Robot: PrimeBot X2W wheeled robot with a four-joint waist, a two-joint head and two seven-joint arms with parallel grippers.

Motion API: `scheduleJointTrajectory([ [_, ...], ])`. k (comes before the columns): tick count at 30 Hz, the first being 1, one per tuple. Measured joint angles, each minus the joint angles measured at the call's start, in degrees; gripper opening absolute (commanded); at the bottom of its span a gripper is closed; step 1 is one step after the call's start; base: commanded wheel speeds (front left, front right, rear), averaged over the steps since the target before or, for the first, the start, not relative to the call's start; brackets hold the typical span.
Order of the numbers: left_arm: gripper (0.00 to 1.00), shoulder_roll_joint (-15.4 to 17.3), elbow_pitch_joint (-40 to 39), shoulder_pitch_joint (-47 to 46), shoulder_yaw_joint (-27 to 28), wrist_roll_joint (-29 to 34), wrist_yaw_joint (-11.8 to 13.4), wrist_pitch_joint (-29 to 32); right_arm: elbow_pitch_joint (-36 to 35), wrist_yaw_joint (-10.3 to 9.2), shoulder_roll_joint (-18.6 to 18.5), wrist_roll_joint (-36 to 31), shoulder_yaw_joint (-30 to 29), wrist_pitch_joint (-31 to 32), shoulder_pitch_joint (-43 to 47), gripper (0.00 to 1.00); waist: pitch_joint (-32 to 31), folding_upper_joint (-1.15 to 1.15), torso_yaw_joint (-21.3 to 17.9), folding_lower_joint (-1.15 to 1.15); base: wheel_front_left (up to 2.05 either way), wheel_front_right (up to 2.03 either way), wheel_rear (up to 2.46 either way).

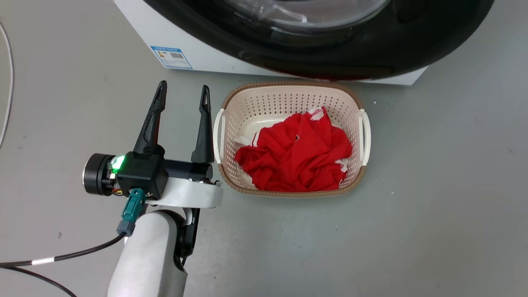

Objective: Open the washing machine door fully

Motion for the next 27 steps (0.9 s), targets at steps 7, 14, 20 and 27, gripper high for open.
scheduleJointTrajectory([
  [7,1.00,0.0,1.0,1.4,0.7,1.0,-0.5,0.0,-4.5,0.00,0.3,2.4,-0.5,3.8,6.8,0.00,-3.8,0.00,-0.4,0.00,0.00,0.00,0.00],
  [14,1.00,0.1,1.7,4.4,2.1,1.6,-1.5,0.0,-9.7,0.00,1.7,4.5,-0.3,6.3,16.0,0.00,-8.7,0.00,-0.8,-0.01,0.00,0.00,0.00],
  [20,1.00,0.3,2.4,7.2,2.7,2.1,-2.0,0.0,-14.4,0.01,3.9,5.8,0.8,8.3,23.0,0.00,-12.6,0.00,-1.0,-0.01,0.00,0.00,0.00],
  [27,1.00,0.3,2.9,9.0,3.0,2.5,-2.5,0.0,-19.8,0.00,6.8,7.4,1.6,10.2,28.9,0.00,-15.6,0.00,-1.1,-0.01,0.00,0.00,0.00],
])
